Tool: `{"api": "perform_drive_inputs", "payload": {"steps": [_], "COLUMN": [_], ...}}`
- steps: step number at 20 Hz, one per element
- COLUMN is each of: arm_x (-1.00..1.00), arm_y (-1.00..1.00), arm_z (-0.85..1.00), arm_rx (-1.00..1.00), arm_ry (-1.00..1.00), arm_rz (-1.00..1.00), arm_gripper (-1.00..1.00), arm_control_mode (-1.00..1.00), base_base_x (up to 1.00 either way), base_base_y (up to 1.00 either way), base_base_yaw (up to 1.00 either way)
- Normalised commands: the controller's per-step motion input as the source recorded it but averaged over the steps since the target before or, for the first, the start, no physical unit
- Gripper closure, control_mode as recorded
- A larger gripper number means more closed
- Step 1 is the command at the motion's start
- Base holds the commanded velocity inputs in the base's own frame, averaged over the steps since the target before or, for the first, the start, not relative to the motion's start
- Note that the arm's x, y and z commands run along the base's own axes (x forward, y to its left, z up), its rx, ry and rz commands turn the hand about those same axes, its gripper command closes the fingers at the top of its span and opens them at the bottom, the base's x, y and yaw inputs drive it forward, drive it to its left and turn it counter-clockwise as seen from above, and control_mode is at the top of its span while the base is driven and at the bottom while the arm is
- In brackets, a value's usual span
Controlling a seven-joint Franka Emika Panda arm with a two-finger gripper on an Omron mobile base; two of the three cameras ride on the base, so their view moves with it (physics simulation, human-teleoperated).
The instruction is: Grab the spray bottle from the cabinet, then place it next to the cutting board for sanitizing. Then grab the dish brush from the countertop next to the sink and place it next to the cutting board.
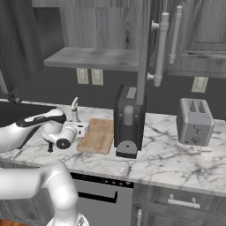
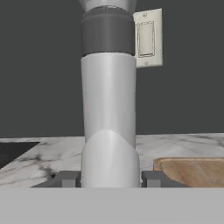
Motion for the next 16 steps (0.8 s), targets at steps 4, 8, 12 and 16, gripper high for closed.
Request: {"api": "perform_drive_inputs", "payload": {"steps": [4, 8, 12, 16], "arm_x": [0.05, 0.01, 0.00, 0.00], "arm_y": [0.00, 0.00, 0.00, 0.00], "arm_z": [-0.32, -0.32, -0.32, -0.30], "arm_rx": [0.00, 0.00, 0.00, 0.00], "arm_ry": [0.00, 0.00, 0.00, 0.00], "arm_rz": [0.00, 0.00, 0.00, 0.00], "arm_gripper": [1.00, 1.00, 1.00, 1.00], "arm_control_mode": [-1.00, -1.00, -1.00, -1.00], "base_base_x": [0.00, 0.00, 0.00, 0.00], "base_base_y": [0.00, 0.00, 0.00, 0.00], "base_base_yaw": [0.00, 0.00, 0.00, 0.00]}}
